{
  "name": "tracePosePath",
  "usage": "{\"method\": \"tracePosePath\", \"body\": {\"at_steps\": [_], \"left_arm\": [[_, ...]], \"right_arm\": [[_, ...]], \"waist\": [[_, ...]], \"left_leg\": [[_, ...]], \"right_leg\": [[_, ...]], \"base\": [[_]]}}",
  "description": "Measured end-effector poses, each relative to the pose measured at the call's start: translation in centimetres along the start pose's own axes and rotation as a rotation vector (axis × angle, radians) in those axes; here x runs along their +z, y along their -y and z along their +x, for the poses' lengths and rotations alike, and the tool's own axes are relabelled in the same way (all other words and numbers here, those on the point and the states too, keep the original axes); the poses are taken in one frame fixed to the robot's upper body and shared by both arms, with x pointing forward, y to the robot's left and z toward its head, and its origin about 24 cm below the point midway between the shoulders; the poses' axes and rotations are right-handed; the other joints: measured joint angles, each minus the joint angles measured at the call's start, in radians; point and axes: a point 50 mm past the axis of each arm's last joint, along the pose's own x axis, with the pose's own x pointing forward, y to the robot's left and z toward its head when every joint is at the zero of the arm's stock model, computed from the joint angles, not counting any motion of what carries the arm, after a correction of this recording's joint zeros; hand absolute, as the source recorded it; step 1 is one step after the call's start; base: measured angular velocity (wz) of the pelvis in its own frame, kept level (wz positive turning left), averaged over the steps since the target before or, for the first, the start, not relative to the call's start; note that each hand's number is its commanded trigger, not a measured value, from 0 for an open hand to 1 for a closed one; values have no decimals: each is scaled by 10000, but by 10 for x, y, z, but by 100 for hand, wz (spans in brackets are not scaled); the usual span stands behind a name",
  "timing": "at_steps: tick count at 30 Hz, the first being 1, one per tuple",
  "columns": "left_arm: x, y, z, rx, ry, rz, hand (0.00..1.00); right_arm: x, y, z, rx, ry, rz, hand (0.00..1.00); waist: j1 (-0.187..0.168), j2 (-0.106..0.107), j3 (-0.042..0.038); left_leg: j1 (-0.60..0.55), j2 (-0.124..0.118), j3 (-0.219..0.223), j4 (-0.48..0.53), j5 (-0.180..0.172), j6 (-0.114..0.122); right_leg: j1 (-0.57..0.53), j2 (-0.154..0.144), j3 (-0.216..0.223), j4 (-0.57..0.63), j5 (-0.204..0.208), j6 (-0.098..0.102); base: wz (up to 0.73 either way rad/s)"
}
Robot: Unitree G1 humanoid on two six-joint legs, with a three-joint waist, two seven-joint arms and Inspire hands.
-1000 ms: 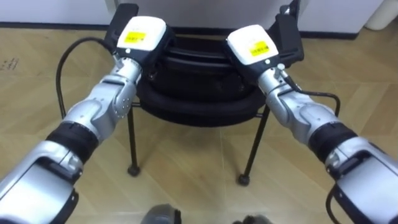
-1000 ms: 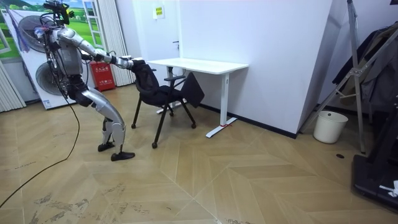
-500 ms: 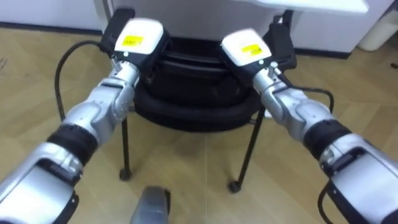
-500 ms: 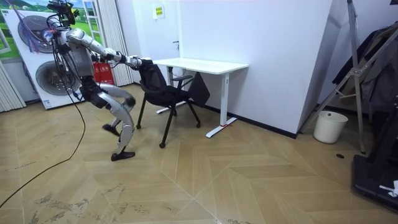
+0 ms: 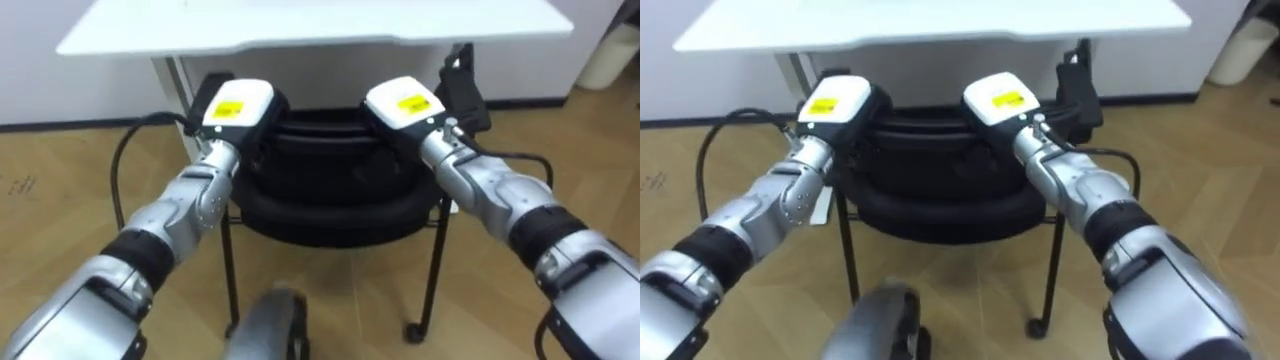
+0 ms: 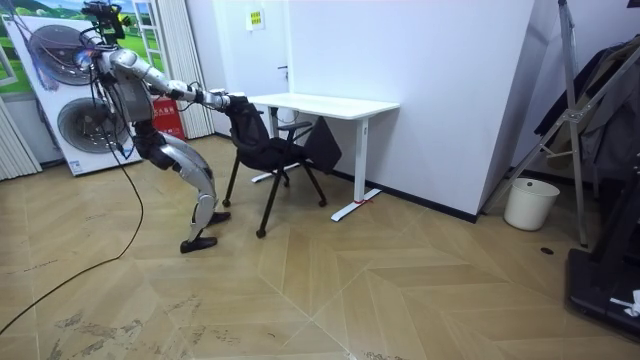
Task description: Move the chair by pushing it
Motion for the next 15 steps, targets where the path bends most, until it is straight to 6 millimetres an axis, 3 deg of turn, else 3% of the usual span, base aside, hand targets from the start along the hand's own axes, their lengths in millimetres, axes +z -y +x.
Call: {"method": "tracePosePath", "body": {"at_steps": [1,2,3,4,5,6,8,12,15], "left_arm": [[3,-1,1,41,68,77,100],[5,-4,3,113,118,209,100],[4,-5,3,123,97,272,100],[6,-7,5,180,134,278,100],[6,-10,5,258,128,317,100],[6,-10,5,289,115,306,100],[6,-13,5,337,156,308,100],[7,-19,7,456,181,370,100],[6,-21,6,491,210,450,100]], "right_arm": [[0,-1,-2,-206,-62,-8,100],[-1,-1,-2,-366,-187,-24,100],[-1,-1,-2,-408,-214,-27,100],[-1,1,-2,-529,-209,-54,100],[0,3,-1,-693,-247,-139,100],[0,3,-1,-753,-254,-163,100],[1,5,0,-859,-226,-204,100],[0,8,0,-1050,-265,-256,100],[1,9,0,-1102,-248,-254,100]], "waist": [[-67,29,-44],[-60,-83,-47],[-58,-65,-84],[-20,-21,-185],[87,-16,-198],[89,-18,-201],[-60,-197,-224],[-407,-174,-230],[-479,-89,-232]], "left_leg": [[444,81,10,-520,-119,315],[496,113,269,-636,-313,520],[496,138,346,-678,-384,601],[448,134,416,-712,-534,648],[473,101,596,-820,-621,790],[492,77,684,-839,-668,864],[617,-347,902,-756,-898,1227],[584,-572,866,-328,-1339,1574],[580,-563,815,-45,-1683,1659]], "right_leg": [[5,58,81,-152,93,183],[-16,76,272,-300,192,378],[-31,77,296,-436,231,454],[-161,55,373,-633,290,570],[-158,-97,454,-789,447,833],[-137,-247,404,-855,554,925],[-51,-1043,191,-820,1205,1221],[104,-1358,-103,-606,1291,1388],[-290,-1555,-249,231,2060,1511]], "base": [[0],[-7],[-25],[-48],[-52],[-41],[-12],[5],[-5]]}}
